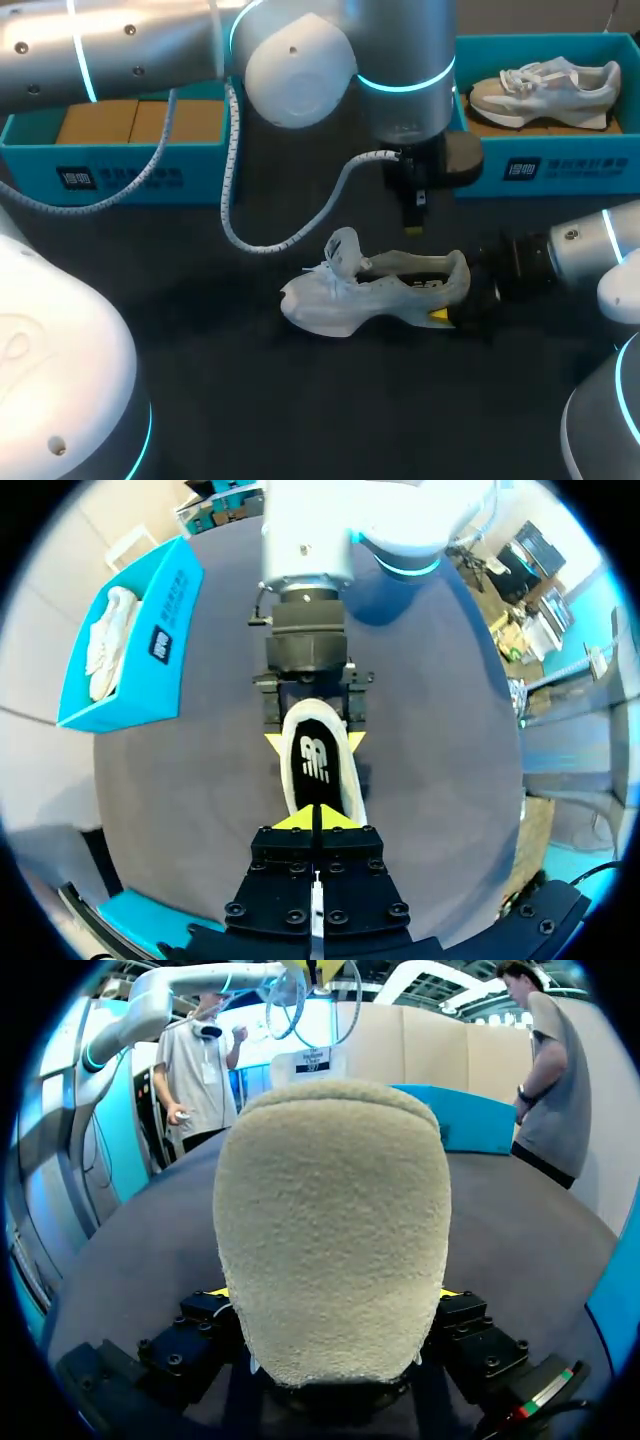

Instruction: Take the shoe out of the shoebox, open the shoe tongue, remove and reinsert the insole, then place the shoe into the shoebox

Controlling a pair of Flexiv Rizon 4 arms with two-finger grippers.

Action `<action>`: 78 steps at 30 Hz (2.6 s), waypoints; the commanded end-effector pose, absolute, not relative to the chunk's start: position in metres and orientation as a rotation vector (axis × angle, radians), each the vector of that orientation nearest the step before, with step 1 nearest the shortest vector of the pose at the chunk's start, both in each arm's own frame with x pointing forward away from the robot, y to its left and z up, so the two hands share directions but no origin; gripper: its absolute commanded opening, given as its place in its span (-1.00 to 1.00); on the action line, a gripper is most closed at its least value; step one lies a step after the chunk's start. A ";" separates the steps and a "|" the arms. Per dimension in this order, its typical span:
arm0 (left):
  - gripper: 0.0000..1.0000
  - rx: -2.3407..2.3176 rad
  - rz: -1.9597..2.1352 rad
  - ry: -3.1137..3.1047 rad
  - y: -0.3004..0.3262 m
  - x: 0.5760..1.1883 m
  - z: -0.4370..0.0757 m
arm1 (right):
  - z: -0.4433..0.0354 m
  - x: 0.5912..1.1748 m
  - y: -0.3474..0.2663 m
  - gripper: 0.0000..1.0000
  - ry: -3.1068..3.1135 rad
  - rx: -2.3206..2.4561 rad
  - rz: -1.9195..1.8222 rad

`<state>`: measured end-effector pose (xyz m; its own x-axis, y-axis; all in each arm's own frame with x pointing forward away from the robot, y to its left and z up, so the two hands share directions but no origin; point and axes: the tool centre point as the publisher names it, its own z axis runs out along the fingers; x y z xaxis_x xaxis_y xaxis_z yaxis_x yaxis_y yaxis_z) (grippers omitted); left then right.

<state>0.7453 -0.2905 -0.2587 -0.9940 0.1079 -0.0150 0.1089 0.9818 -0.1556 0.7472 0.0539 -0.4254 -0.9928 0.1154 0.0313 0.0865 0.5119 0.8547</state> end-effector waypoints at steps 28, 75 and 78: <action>-1.00 0.289 -0.250 3.210 -0.301 0.738 -0.324 | -0.428 0.748 0.056 -1.00 2.706 0.183 1.523; -1.00 0.164 -0.212 3.316 -0.296 0.731 -0.382 | -0.428 0.748 0.056 -1.00 2.706 0.183 1.523; -0.84 0.143 -0.205 3.323 -0.295 0.732 -0.384 | -0.428 0.748 0.056 -1.00 2.706 0.183 1.523</action>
